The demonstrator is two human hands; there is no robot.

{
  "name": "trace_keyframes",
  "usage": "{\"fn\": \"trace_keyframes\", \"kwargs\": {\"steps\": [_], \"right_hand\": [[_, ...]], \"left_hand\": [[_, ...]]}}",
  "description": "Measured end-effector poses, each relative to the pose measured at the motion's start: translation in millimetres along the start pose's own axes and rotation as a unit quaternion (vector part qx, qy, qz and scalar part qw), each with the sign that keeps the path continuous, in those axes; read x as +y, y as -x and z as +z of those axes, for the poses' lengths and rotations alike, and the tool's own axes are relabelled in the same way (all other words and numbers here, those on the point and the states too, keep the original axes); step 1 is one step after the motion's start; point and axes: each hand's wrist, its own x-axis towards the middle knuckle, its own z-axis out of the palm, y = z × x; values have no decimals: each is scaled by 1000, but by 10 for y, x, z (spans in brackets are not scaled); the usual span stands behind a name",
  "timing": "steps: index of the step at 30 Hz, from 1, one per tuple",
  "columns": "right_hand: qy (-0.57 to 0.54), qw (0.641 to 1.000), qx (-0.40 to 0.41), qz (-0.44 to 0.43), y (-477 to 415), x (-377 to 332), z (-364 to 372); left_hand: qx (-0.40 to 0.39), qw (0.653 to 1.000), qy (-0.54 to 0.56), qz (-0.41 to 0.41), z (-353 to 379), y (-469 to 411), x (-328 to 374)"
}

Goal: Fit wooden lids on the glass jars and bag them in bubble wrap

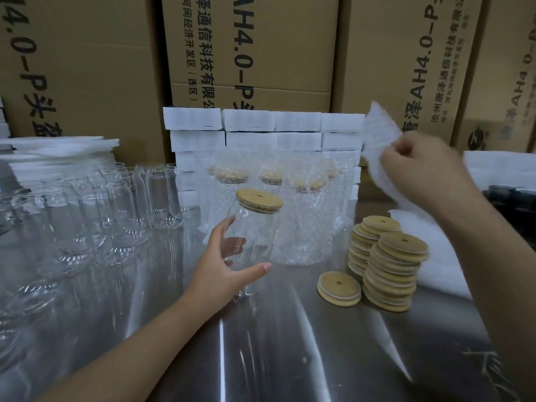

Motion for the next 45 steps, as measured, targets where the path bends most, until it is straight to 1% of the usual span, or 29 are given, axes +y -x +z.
{"fn": "trace_keyframes", "kwargs": {"steps": [2, 4, 5, 6, 8, 11, 14, 17, 19, 22, 26, 29, 32, 34, 36, 38, 40, 43, 45], "right_hand": [[-35, 991, -129, -24, 200, -234, 139], [9, 960, -274, -51, 397, -373, 417], [48, 940, -329, -70, 484, -418, 595], [82, 922, -368, -84, 570, -444, 792], [116, 904, -401, -88, 705, -442, 1171], [122, 911, -379, -106, 826, -356, 1548], [67, 917, -370, -131, 846, -253, 1674], [-13, 914, -392, -99, 823, -175, 1663], [-44, 908, -409, -75, 799, -140, 1628], [-48, 900, -428, -63, 768, -103, 1558], [-34, 897, -430, -97, 795, -94, 1527], [-38, 907, -408, -100, 808, -95, 1550], [-81, 929, -358, -42, 778, -104, 1554], [-105, 937, -333, -10, 759, -106, 1554], [-124, 942, -311, 3, 743, -105, 1549], [-171, 939, -296, 26, 731, -95, 1543], [-223, 929, -292, 51, 730, -72, 1548], [-241, 923, -293, 59, 724, -53, 1562], [-244, 921, -296, 67, 712, -51, 1566]], "left_hand": [[14, 1000, 8, 4, -2, -5, 2], [43, 999, 19, 10, -5, -17, -3], [62, 998, 26, 14, -9, -26, -8], [81, 996, 32, 18, -14, -34, -11], [113, 992, 44, 22, -31, -49, -11], [153, 986, 57, 23, -72, -67, -10], [175, 982, 66, 27, -103, -66, 6], [189, 979, 74, 30, -102, -54, 37], [193, 977, 81, 31, -98, -48, 62], [197, 976, 83, 40, -100, -34, 85], [207, 974, 86, 43, -97, -26, 121], [214, 971, 97, 52, -89, -21, 172], [216, 965, 137, 62, -63, -16, 249], [208, 960, 173, 68, -30, -7, 282], [186, 957, 210, 69, 23, 14, 296], [157, 956, 238, 64, 77, 34, 297], [128, 961, 240, 58, 120, 54, 296], [93, 970, 219, 49, 156, 84, 298], [86, 975, 200, 42, 161, 89, 296]]}}
